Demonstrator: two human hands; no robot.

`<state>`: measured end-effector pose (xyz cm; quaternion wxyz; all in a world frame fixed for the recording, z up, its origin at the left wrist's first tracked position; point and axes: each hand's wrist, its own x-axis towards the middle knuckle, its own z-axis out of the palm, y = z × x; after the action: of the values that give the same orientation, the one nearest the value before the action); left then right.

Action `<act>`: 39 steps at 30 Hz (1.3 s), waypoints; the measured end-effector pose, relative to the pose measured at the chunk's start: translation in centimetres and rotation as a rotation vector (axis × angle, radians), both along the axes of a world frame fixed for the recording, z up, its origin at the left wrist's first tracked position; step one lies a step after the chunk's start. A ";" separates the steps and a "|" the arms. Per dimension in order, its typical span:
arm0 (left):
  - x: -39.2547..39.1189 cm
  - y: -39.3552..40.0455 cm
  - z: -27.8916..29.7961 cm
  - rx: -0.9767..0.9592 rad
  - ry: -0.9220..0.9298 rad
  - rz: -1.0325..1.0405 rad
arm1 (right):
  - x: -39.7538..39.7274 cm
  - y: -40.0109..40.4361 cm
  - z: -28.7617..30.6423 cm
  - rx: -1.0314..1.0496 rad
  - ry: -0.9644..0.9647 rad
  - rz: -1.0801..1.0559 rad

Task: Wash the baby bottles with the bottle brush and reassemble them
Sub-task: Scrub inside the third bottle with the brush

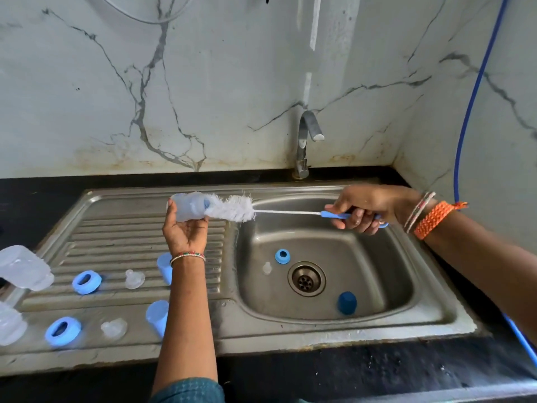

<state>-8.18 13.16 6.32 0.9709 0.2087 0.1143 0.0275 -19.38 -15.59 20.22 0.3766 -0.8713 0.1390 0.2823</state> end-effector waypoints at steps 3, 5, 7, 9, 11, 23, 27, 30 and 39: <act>0.0 0.3 -0.3 -0.066 -0.021 0.027 | -0.1 0.3 0.2 -0.087 -0.240 0.131; 0.2 0.4 -0.4 -0.068 -0.024 0.026 | -0.6 0.7 0.0 -0.480 -0.592 0.164; 0.3 0.2 -0.3 -0.081 -0.035 0.017 | -0.9 1.2 -0.3 -0.781 -0.900 0.121; 0.1 0.1 -0.1 -0.094 -0.059 0.013 | -0.7 1.4 -0.4 -0.710 -0.959 0.109; 0.0 0.3 -0.2 -0.090 -0.083 0.012 | -0.3 1.2 0.0 -0.352 -0.566 0.091; 0.9 0.5 -0.5 0.067 0.093 -0.021 | -1.9 2.5 -1.3 -0.715 -0.864 0.182; 0.3 0.0 -0.3 -0.088 0.080 0.010 | -1.2 2.1 -0.9 -0.441 -0.681 0.081; 0.3 0.1 -0.5 -0.154 -0.010 0.030 | -0.9 1.6 -1.2 -0.115 -0.354 0.126; -0.3 0.5 -0.2 -0.195 -0.194 -0.015 | -1.3 1.1 -1.9 0.294 0.140 0.069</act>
<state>-8.46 13.63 6.07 0.9932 0.1107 0.0205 0.0288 -20.64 -14.45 18.36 0.4797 -0.7891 0.0921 0.3726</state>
